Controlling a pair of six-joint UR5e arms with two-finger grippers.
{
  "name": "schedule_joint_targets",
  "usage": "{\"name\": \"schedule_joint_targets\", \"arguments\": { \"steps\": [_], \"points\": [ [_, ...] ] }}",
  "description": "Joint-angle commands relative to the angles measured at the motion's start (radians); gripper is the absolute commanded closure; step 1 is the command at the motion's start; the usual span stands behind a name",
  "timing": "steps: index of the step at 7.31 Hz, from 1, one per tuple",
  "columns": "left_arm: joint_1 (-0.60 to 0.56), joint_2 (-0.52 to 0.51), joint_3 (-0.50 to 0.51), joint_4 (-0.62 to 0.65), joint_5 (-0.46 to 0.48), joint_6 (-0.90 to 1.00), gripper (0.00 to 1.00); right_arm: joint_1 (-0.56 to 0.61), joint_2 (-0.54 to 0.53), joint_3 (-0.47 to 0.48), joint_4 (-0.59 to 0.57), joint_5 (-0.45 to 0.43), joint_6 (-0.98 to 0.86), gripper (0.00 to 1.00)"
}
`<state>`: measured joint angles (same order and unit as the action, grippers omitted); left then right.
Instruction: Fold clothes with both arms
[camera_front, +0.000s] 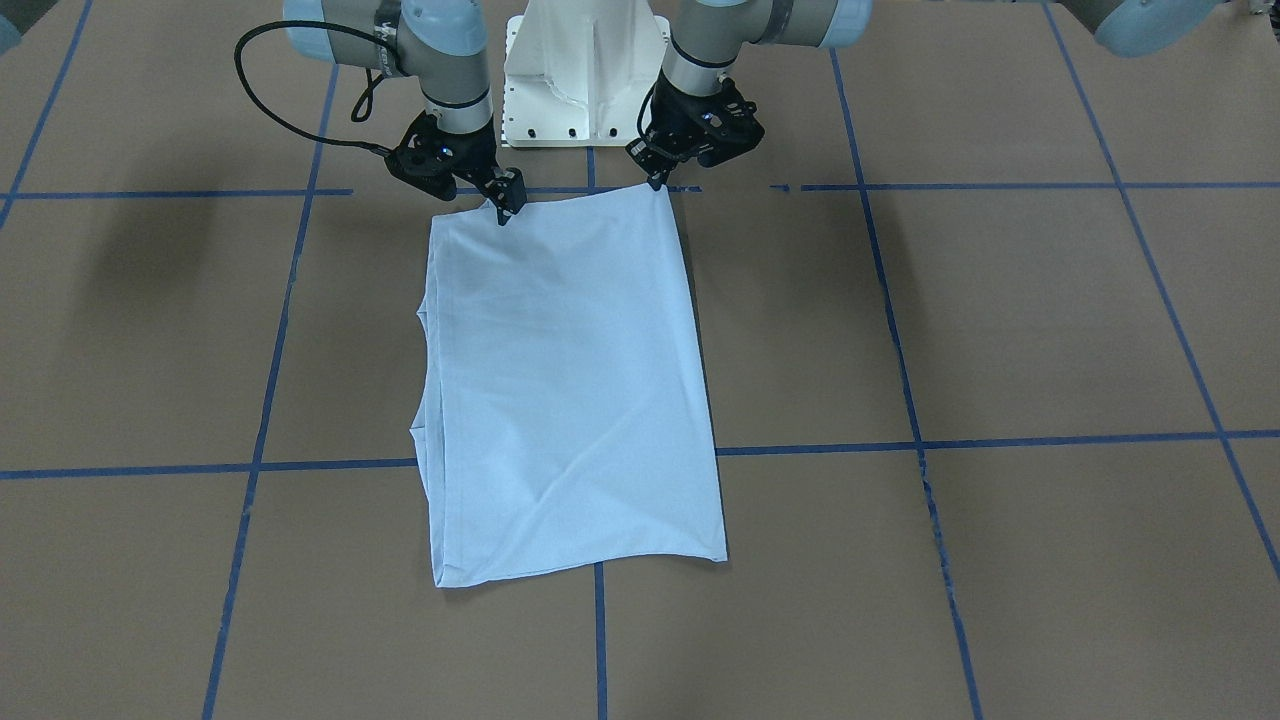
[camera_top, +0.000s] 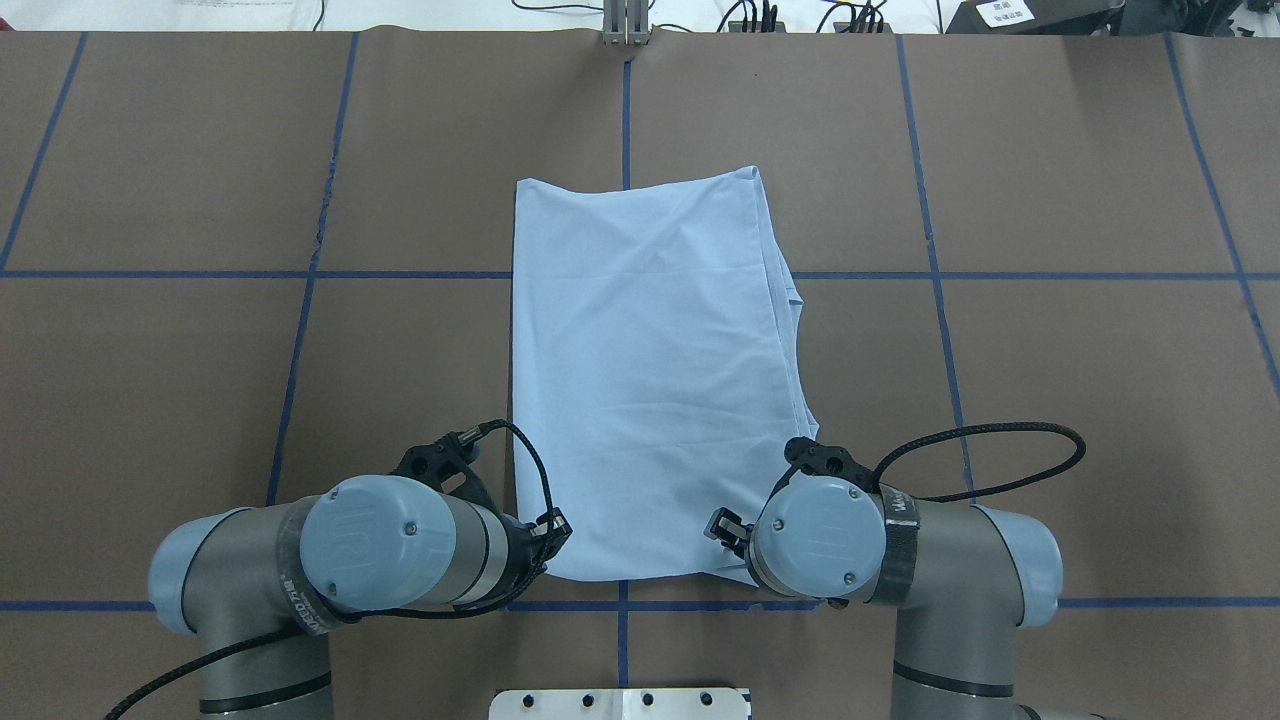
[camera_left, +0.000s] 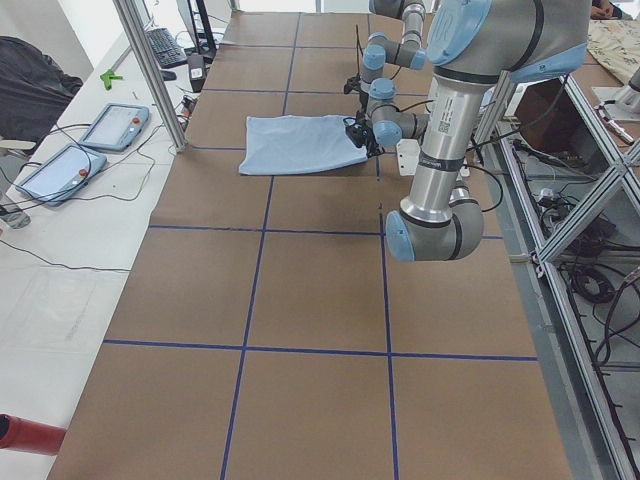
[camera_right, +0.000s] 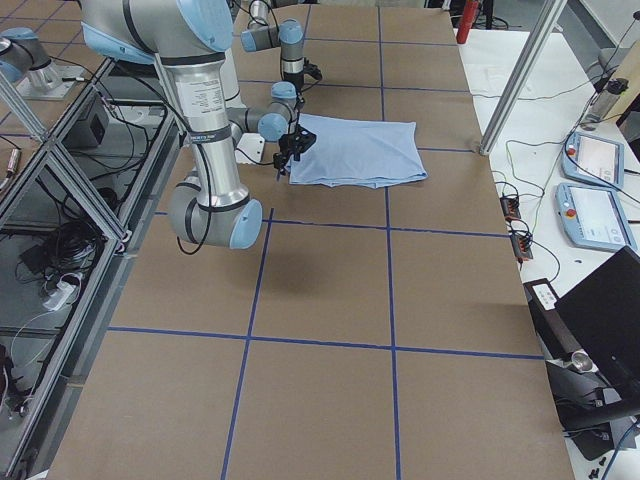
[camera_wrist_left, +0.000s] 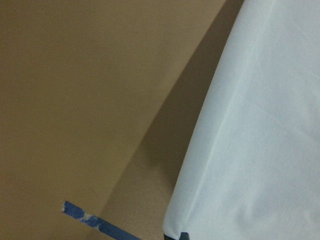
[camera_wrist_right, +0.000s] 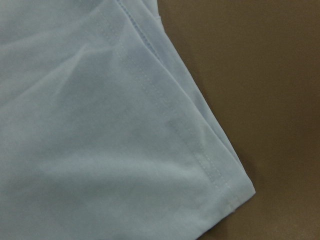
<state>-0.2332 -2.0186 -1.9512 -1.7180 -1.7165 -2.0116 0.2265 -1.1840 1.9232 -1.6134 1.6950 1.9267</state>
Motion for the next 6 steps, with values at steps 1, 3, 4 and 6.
{"name": "schedule_joint_targets", "arguments": {
  "steps": [1, 3, 4, 6],
  "points": [
    [-0.002, 0.0, 0.0, 0.0, 0.0, 0.002, 1.0, 0.002, 0.001, -0.003, 0.036, -0.015, 0.0, 0.0],
    [-0.003, 0.0, -0.002, 0.0, 0.0, 0.008, 1.0, 0.004, 0.001, -0.026, 0.078, -0.018, 0.006, 0.0],
    [-0.003, 0.0, -0.002, 0.0, 0.0, 0.008, 1.0, 0.002, 0.001, -0.027, 0.078, -0.018, 0.006, 0.0],
    [-0.003, 0.0, -0.005, 0.0, -0.002, 0.008, 1.0, 0.001, -0.005, -0.033, 0.078, -0.018, 0.006, 0.0]
  ]
}}
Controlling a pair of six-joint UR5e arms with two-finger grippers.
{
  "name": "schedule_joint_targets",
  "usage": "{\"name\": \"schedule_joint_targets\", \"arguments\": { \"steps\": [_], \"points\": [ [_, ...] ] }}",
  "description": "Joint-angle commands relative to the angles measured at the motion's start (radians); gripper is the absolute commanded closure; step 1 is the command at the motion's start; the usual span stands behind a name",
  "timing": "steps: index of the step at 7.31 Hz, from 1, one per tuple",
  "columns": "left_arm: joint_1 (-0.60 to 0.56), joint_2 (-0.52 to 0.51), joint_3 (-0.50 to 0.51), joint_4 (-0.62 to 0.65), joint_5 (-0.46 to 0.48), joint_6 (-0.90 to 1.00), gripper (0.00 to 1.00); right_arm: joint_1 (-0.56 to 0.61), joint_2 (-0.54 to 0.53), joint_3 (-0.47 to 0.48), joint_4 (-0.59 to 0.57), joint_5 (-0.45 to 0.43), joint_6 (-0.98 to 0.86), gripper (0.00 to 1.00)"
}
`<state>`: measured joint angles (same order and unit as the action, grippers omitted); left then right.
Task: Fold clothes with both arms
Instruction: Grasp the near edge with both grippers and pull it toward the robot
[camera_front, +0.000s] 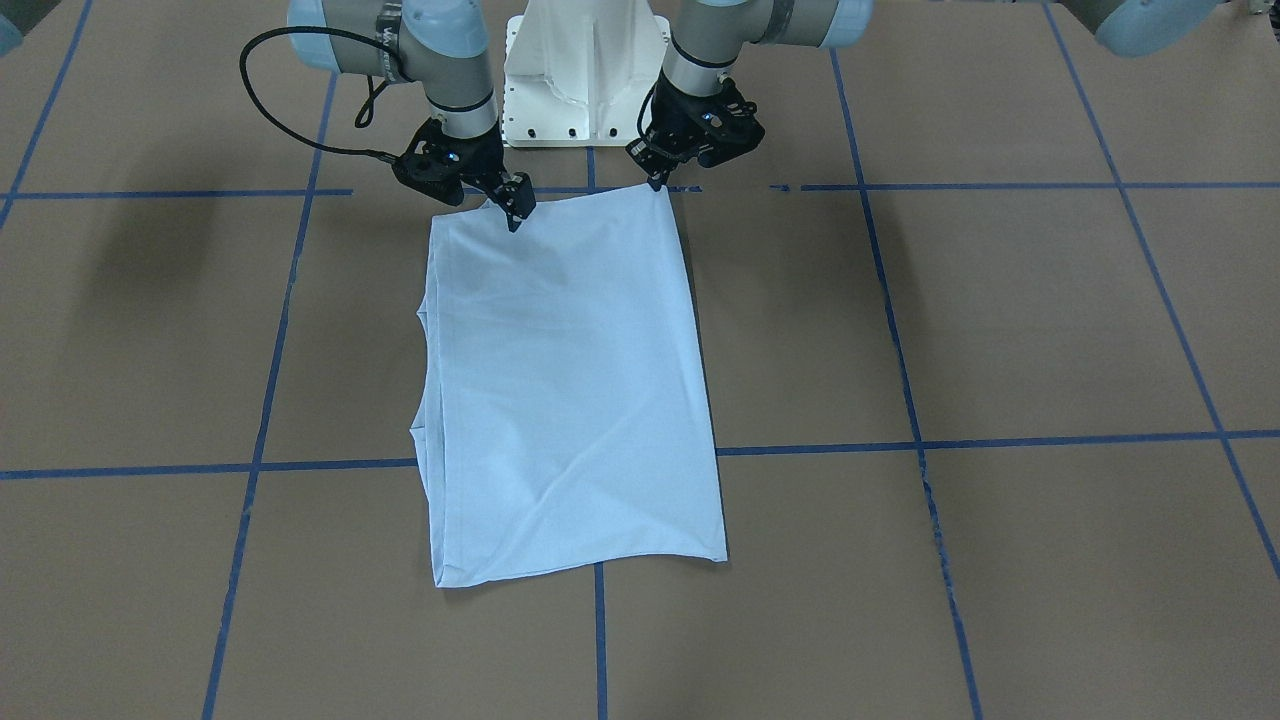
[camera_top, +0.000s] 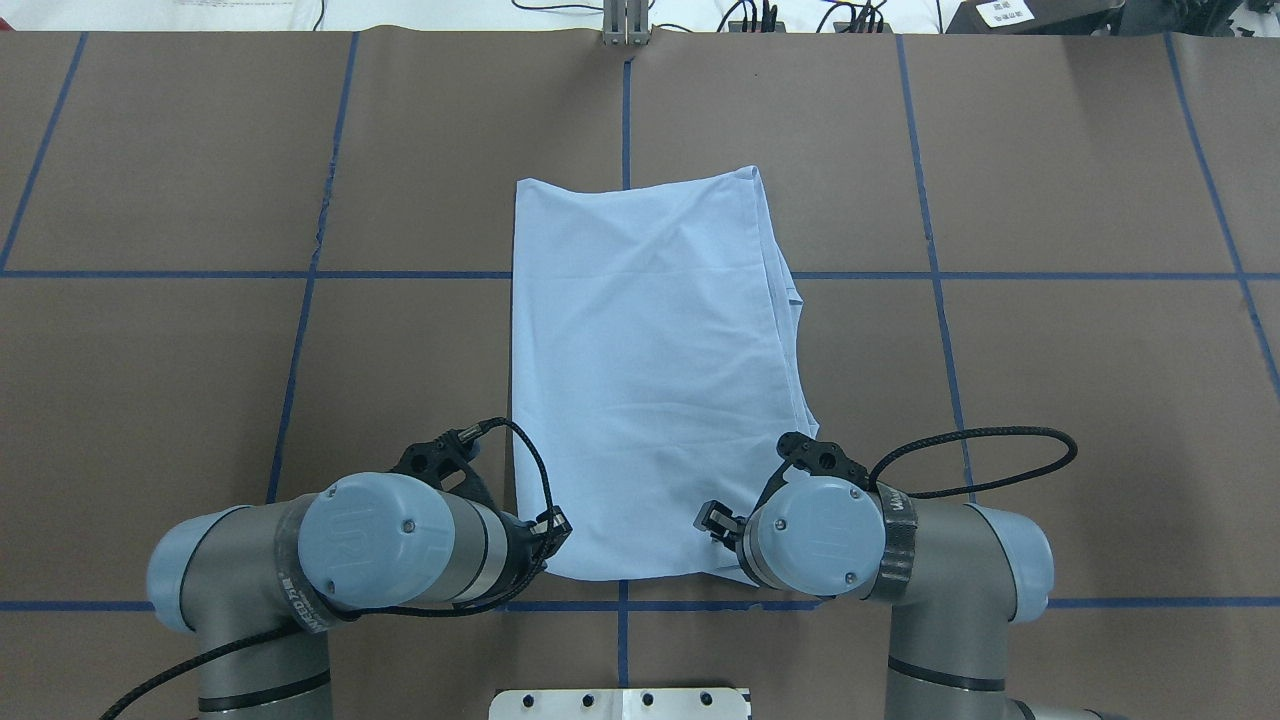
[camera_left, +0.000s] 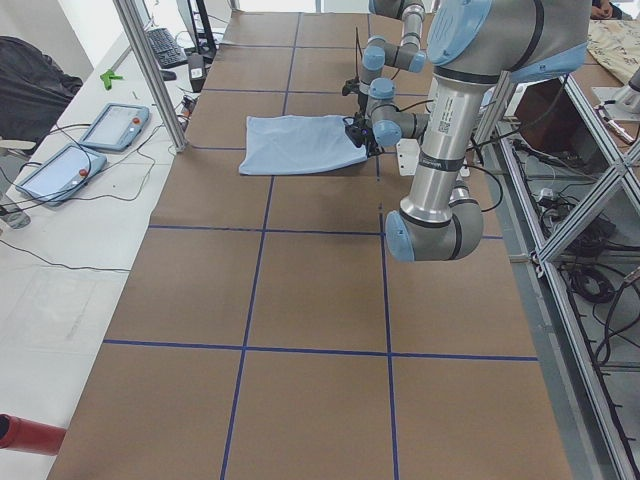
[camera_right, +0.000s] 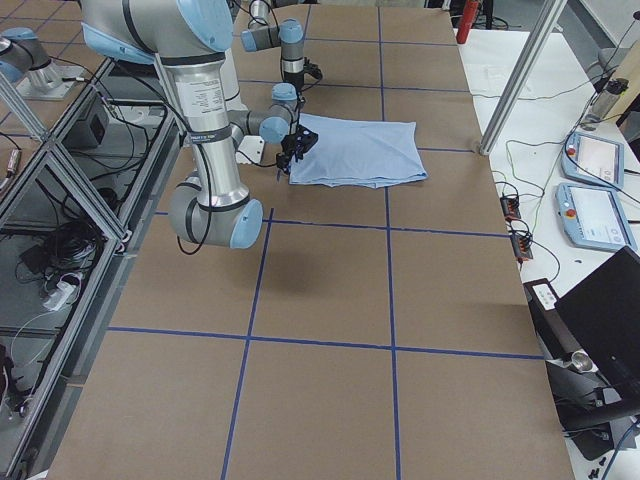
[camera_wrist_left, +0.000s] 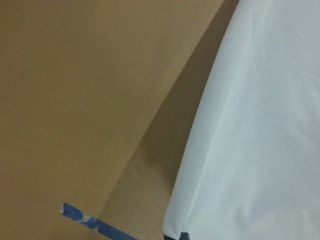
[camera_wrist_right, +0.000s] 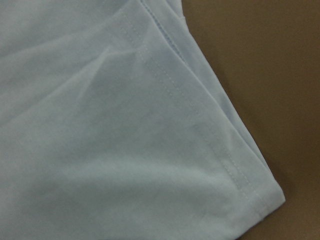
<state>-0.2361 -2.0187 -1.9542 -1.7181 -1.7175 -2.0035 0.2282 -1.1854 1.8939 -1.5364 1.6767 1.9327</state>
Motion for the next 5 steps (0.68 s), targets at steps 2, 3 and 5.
{"name": "schedule_joint_targets", "arguments": {
  "steps": [2, 3, 5],
  "points": [
    [-0.002, 0.0, -0.006, 0.0, 0.001, 0.0, 1.0, -0.001, -0.005, -0.006, -0.001, 0.001, 0.0, 0.0],
    [-0.002, 0.0, -0.006, 0.0, 0.001, 0.0, 1.0, -0.003, -0.007, -0.006, -0.001, 0.0, 0.0, 0.08],
    [-0.002, 0.0, -0.006, 0.0, -0.001, 0.0, 1.0, -0.004, -0.007, -0.004, -0.001, 0.0, 0.0, 0.41]
  ]
}}
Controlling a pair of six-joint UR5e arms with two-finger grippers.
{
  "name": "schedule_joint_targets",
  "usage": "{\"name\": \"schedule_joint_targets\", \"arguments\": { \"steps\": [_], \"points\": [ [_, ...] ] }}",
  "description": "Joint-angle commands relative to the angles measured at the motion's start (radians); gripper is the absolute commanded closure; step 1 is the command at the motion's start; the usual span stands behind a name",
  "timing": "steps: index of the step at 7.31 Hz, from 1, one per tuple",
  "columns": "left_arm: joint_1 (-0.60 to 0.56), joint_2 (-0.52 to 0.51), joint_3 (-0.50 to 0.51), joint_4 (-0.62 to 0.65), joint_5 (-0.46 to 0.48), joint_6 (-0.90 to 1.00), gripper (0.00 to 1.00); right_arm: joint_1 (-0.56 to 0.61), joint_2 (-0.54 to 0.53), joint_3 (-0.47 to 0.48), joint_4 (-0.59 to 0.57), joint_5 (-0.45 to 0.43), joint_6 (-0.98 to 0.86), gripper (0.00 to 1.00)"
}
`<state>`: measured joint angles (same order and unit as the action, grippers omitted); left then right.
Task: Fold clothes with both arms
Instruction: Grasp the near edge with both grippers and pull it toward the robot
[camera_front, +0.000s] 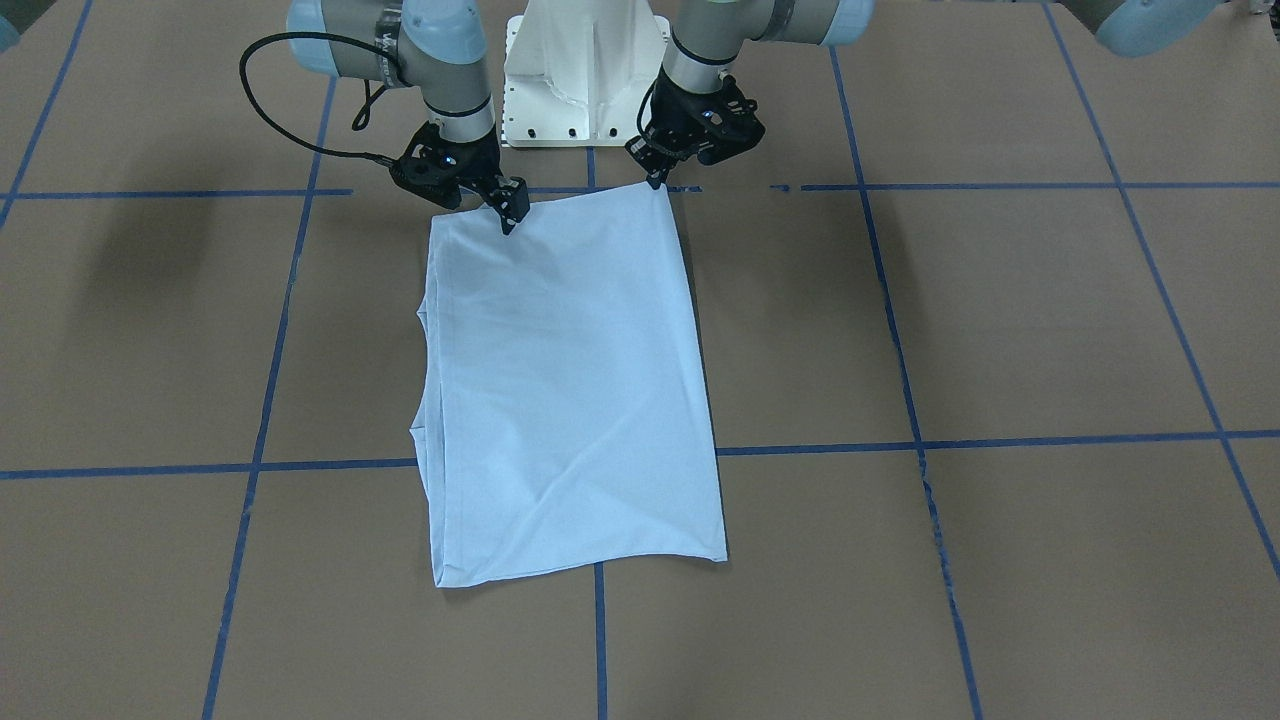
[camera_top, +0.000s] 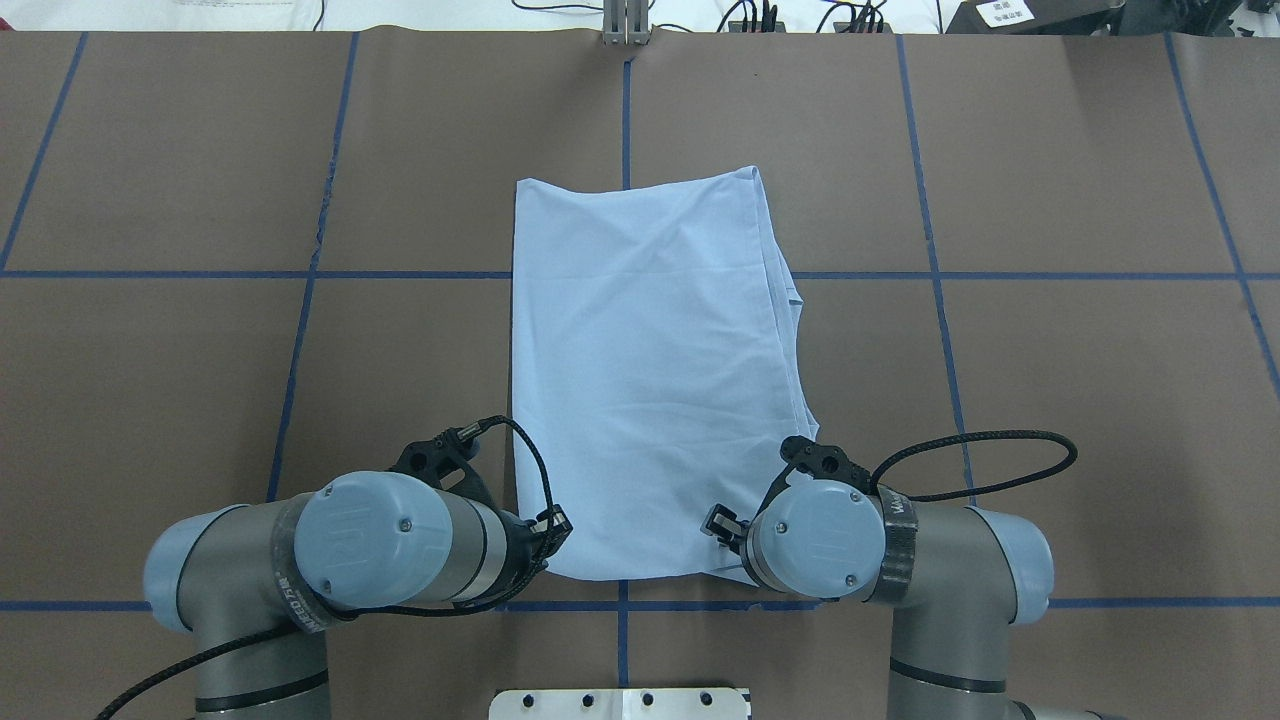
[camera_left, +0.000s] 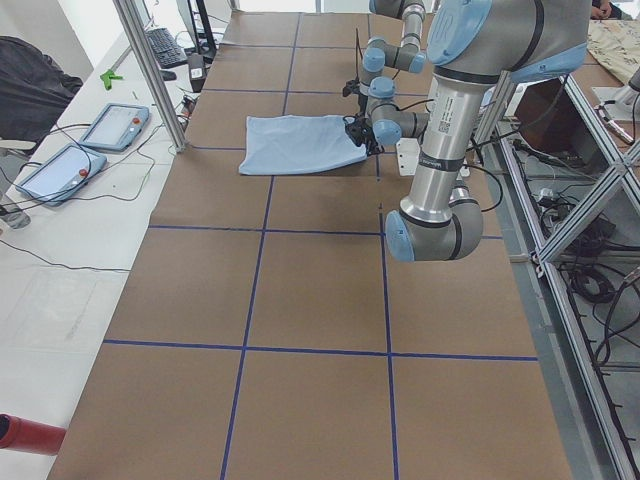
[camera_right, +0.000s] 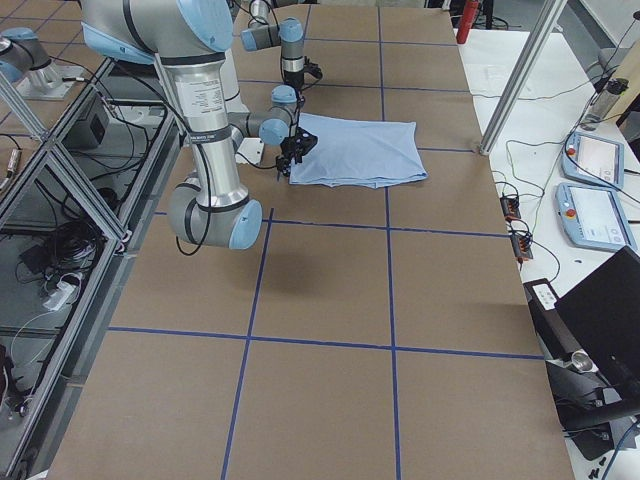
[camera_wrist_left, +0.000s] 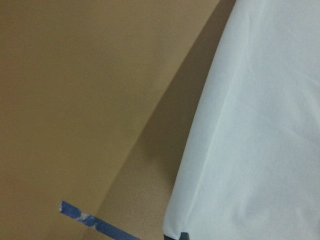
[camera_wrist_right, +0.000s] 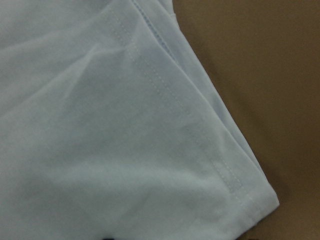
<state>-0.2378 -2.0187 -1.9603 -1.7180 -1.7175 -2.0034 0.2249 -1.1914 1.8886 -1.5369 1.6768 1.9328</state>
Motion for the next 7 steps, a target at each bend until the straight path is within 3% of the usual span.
{"name": "schedule_joint_targets", "arguments": {
  "steps": [1, 2, 5, 7],
  "points": [
    [0.0, 0.0, -0.006, 0.002, 0.001, 0.0, 1.0, -0.001, 0.0, 0.001, 0.0, 0.0, 0.0, 0.55],
    [0.0, 0.0, -0.008, 0.002, -0.001, 0.0, 1.0, -0.001, 0.003, 0.003, -0.002, 0.001, 0.0, 0.69],
    [0.0, 0.0, -0.008, 0.002, -0.001, 0.0, 1.0, 0.014, 0.012, 0.023, -0.014, 0.006, -0.003, 0.96],
    [0.002, -0.002, -0.008, 0.002, -0.001, 0.0, 1.0, 0.021, 0.018, 0.021, -0.014, 0.004, -0.003, 1.0]
  ]
}}
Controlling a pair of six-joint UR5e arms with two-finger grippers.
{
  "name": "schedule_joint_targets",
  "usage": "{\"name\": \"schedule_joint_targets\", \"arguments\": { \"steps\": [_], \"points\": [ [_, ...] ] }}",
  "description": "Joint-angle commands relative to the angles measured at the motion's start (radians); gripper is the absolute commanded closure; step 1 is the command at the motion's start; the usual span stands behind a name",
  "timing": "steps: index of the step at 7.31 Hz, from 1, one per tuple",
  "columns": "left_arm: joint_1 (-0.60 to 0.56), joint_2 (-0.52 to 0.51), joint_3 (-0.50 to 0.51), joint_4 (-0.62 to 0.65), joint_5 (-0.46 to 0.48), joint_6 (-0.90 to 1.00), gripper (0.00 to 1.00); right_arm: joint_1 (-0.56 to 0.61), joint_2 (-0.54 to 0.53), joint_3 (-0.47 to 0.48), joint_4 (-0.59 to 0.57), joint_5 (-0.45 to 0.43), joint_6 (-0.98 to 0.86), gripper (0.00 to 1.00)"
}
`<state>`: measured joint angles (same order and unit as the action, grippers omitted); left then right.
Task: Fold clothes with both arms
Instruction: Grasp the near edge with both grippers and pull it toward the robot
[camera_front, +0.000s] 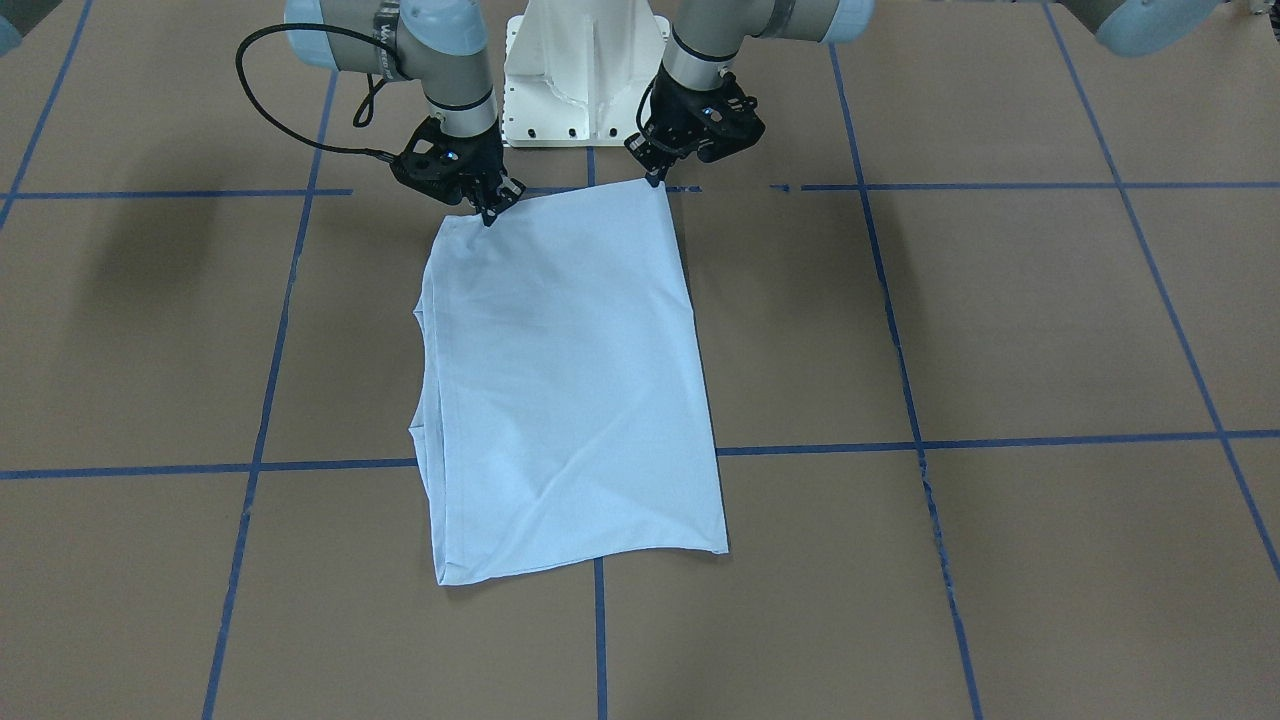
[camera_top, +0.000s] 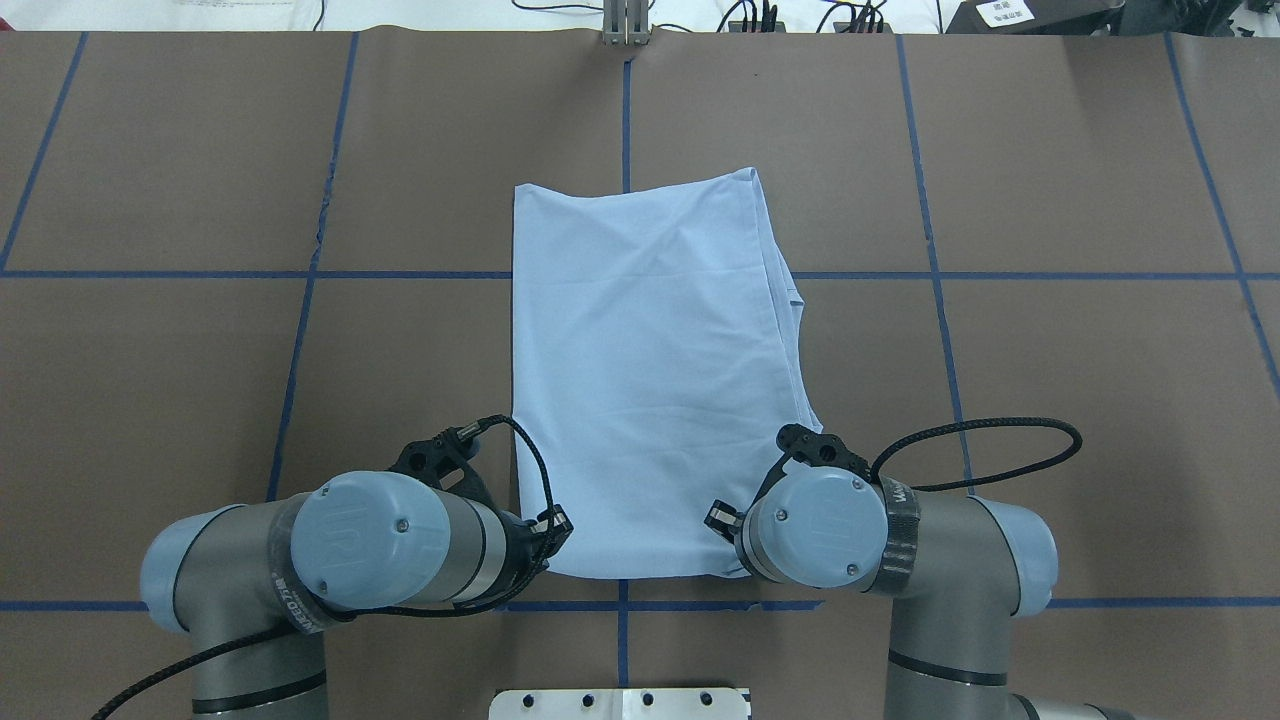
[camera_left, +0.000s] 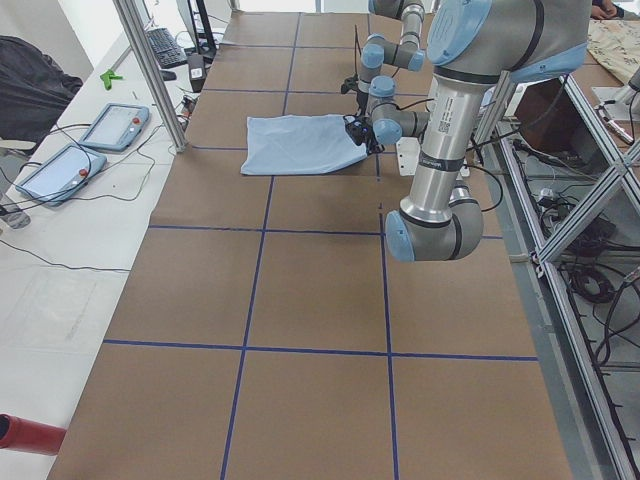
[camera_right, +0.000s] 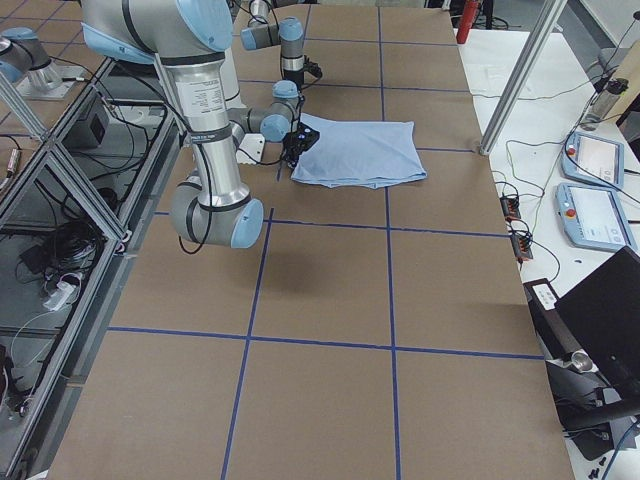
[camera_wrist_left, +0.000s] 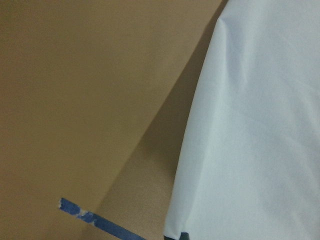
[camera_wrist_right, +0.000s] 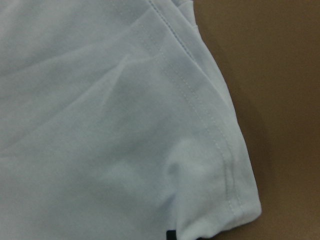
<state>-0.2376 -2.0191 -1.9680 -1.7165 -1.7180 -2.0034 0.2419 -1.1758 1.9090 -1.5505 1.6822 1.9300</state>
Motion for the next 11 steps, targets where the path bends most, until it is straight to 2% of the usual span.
{"name": "schedule_joint_targets", "arguments": {
  "steps": [1, 3, 6, 8, 9, 10, 11],
  "points": [
    [0.001, -0.003, 0.0, 0.0, 0.0, 0.0, 1.0, 0.005, 0.002, 0.002, 0.0, -0.004, 0.003, 1.0],
    [0.0, 0.003, -0.002, 0.002, 0.0, 0.002, 1.0, 0.011, 0.002, 0.014, 0.001, -0.003, 0.023, 1.0],
    [0.012, 0.019, -0.069, 0.021, 0.001, 0.025, 1.0, 0.002, -0.027, 0.123, 0.003, 0.011, 0.017, 1.0],
    [0.052, 0.049, -0.219, 0.14, 0.001, 0.018, 1.0, -0.045, -0.076, 0.267, 0.001, 0.02, 0.018, 1.0],
    [0.093, 0.049, -0.298, 0.237, 0.001, 0.014, 1.0, -0.053, -0.103, 0.318, 0.003, 0.066, 0.02, 1.0],
    [0.101, 0.049, -0.33, 0.259, 0.001, 0.014, 1.0, -0.056, -0.102, 0.33, 0.004, 0.094, 0.02, 1.0],
    [0.107, 0.043, -0.315, 0.258, -0.002, 0.015, 1.0, -0.065, -0.087, 0.308, 0.009, 0.096, 0.018, 1.0]
  ]
}}
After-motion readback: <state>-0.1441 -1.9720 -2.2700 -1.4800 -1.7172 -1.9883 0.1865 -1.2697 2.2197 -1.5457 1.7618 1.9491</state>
